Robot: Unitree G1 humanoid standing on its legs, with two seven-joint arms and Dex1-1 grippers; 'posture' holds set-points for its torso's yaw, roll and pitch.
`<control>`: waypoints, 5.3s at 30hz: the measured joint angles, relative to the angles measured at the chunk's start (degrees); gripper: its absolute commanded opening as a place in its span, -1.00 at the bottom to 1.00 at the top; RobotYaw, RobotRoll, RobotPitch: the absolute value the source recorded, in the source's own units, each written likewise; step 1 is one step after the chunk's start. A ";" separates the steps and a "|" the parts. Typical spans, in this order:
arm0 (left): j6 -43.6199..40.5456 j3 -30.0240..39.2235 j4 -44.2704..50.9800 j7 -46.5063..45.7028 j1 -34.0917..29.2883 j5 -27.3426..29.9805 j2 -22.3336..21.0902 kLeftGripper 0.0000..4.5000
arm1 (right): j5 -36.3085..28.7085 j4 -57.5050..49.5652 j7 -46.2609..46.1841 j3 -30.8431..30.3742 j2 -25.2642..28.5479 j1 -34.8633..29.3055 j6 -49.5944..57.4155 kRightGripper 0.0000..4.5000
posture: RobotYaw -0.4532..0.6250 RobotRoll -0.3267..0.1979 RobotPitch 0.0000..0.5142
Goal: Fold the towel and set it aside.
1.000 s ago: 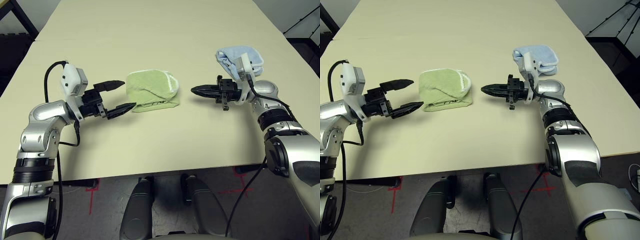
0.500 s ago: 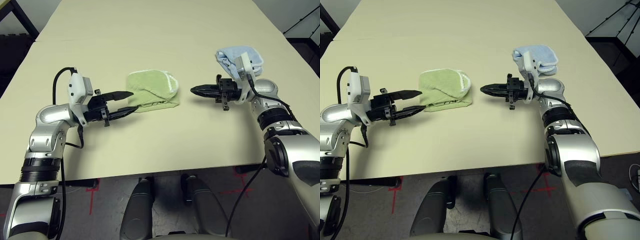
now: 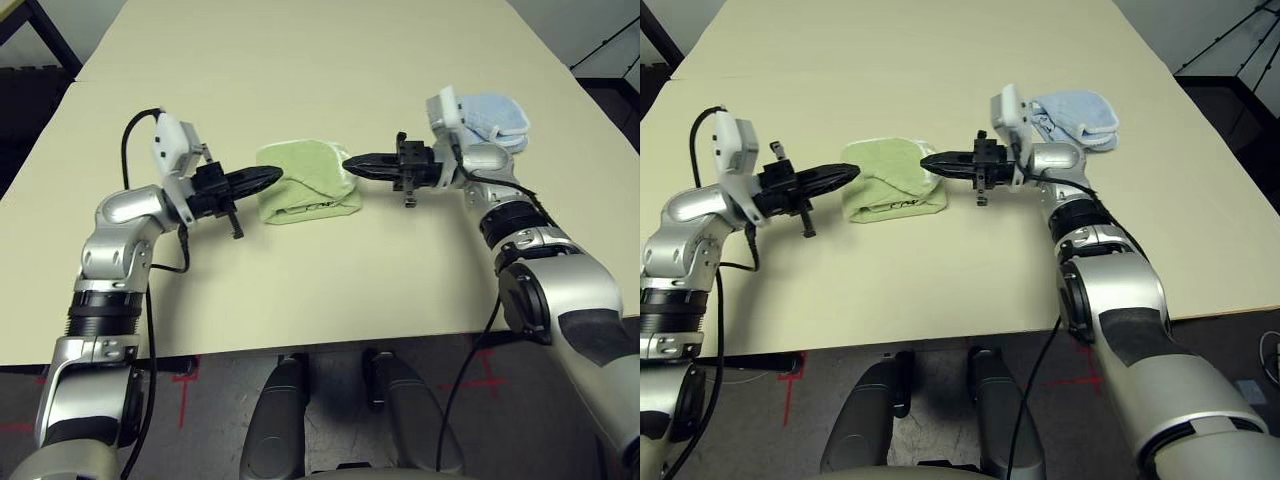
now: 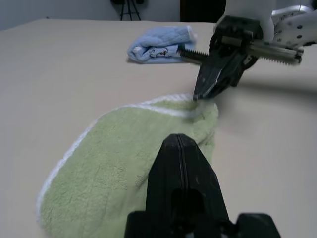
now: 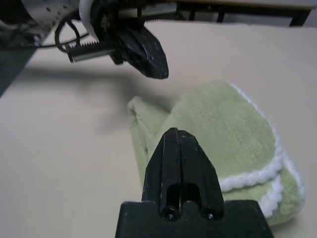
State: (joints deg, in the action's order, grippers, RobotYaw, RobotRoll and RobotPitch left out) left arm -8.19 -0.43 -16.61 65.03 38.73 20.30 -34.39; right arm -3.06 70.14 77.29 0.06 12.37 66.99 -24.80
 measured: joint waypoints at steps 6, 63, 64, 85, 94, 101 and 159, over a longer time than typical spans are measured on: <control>0.43 -1.13 -2.47 1.18 1.33 -1.65 0.42 -0.99 | 4.71 2.09 -6.45 -2.55 0.35 0.06 0.12 -1.00 | -0.01 0.25 -0.27; -0.20 5.58 -19.40 -10.11 14.36 -5.73 3.44 -0.99 | 0.73 3.23 -22.96 5.71 -2.87 5.89 9.81 -1.00 | -0.11 0.25 -0.13; 0.11 4.96 -20.96 -11.19 14.42 -6.54 4.41 -0.99 | 1.54 3.25 -25.16 5.18 -3.91 5.92 10.50 -1.00 | -0.11 0.25 -0.13; 9.11 1.38 -38.50 -21.86 16.02 -16.14 9.06 -0.99 | 11.87 4.31 -48.43 -2.26 -10.91 3.14 17.24 -1.00 | -0.08 0.25 -0.15; 11.25 1.63 -37.76 -20.76 13.88 -15.94 8.84 -0.99 | 11.51 4.14 -48.19 -1.08 -10.47 2.08 15.93 -1.00 | -0.09 0.25 -0.17; 10.96 4.43 -31.16 -15.00 10.38 -12.32 6.45 -0.99 | 0.34 3.98 -30.57 8.88 -6.67 1.44 9.02 -1.00 | -0.11 0.25 -0.23; 2.93 6.20 13.32 2.12 -15.03 3.19 -5.15 1.00 | -12.58 -7.99 -6.77 7.90 8.13 -3.59 54.70 0.99 | -0.05 0.25 -0.26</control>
State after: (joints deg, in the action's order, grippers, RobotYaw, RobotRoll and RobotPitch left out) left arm -5.25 5.78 -3.30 67.15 23.70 23.49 -39.54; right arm -15.64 62.15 70.52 7.96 20.50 63.40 29.90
